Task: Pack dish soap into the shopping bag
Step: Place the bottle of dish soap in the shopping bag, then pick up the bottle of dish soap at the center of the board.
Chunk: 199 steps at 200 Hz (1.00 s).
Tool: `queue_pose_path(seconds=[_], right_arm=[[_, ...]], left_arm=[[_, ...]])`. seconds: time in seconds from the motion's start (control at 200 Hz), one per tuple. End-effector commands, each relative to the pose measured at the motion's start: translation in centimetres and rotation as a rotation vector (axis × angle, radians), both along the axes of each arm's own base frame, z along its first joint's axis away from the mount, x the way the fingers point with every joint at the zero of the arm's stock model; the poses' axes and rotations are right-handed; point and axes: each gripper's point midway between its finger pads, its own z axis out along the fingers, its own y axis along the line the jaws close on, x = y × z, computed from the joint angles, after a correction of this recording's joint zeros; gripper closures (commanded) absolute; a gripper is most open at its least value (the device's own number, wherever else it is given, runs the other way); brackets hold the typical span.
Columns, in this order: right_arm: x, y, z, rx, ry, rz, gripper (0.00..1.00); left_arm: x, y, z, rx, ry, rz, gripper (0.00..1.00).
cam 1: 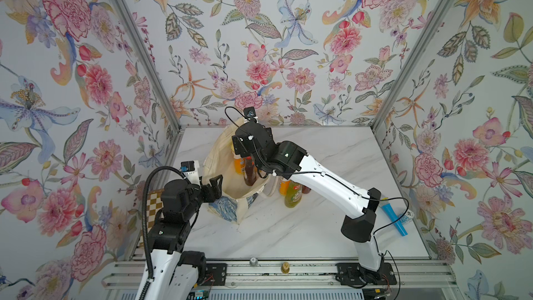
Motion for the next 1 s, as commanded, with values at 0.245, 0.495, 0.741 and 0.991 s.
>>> queue_pose_path(seconds=[0.245,0.495,0.741,0.991], right_arm=[[-2.6,-3.2,3.2,0.098,-0.114,0.046,0.00],[-4.3,-7.9,4.8,0.215,-0.193,0.037,0.01],[-5.1,-13.1,4.3,0.211,-0.220,-0.053,0.01],[-5.4,-16.7,2.9,0.180,-0.202,-0.138,0.01]], left_arm=[[-0.2,2.1,3.5,0.081,-0.102,0.103,0.01],[-0.3,3.4,5.2,0.129,-0.170,0.164,0.01],[-0.9,4.7,7.2,0.155,-0.259,0.236,0.01],[-1.2,4.6,9.2,0.157,-0.323,0.231,0.01]])
